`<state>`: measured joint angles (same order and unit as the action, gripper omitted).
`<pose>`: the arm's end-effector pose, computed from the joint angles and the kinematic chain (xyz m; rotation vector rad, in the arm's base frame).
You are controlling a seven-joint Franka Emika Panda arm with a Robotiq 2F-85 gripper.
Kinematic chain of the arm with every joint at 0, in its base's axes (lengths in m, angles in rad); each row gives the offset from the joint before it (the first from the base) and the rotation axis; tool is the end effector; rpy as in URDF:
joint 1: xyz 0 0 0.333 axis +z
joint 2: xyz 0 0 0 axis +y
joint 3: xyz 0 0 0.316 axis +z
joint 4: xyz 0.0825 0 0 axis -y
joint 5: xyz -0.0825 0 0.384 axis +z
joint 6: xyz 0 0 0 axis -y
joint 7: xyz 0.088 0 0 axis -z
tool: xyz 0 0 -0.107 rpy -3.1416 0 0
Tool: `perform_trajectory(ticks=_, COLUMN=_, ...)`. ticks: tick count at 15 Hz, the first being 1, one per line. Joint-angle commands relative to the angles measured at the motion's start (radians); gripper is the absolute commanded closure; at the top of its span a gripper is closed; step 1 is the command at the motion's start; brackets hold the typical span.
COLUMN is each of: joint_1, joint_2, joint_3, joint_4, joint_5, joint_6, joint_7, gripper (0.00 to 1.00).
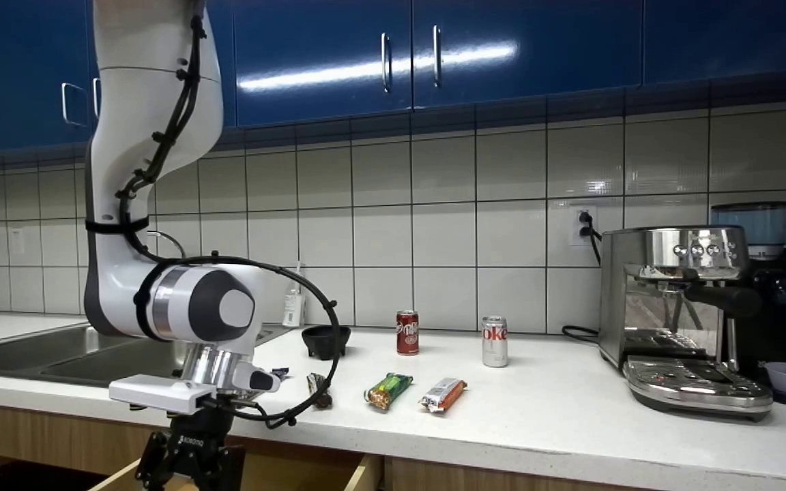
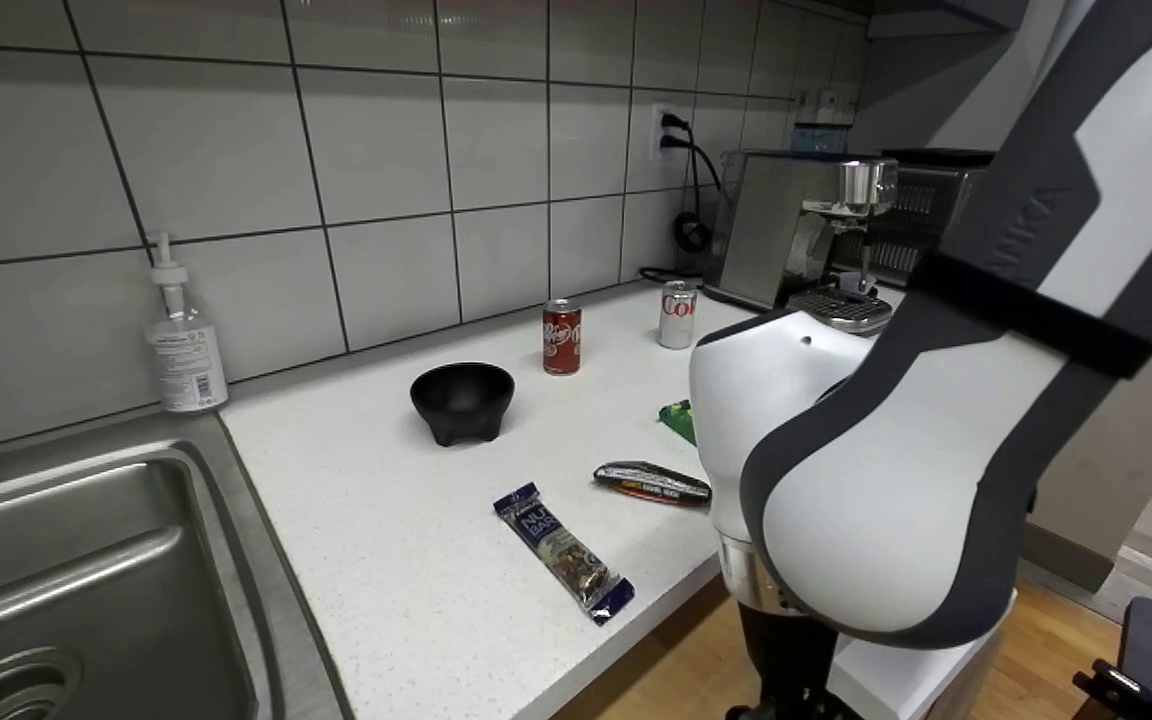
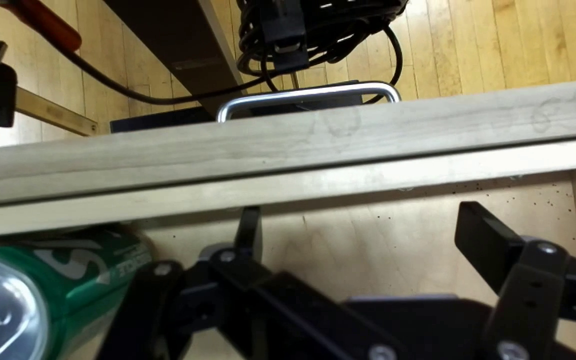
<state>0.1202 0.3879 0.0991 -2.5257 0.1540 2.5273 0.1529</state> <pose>0.3940 0.0918 0.1074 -3.0495 0.1173 0.6155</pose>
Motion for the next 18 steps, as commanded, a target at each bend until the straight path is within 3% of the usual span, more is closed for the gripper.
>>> perform_trajectory(ticks=1, joint_1=-0.018, joint_2=-0.067, joint_3=0.028, joint_4=-0.082, joint_5=0.055, joint_6=0.000, joint_7=-0.014, gripper=0.00)
perform_trajectory(ticks=11, joint_1=-0.013, joint_2=-0.099, joint_3=0.036, joint_4=-0.112, joint_5=0.091, joint_6=-0.003, joint_7=-0.008, gripper=0.00)
perform_trajectory(ticks=18, joint_1=-0.007, joint_2=-0.252, joint_3=0.034, joint_4=-0.172, joint_5=0.113, joint_6=-0.008, joint_7=0.009, gripper=0.00)
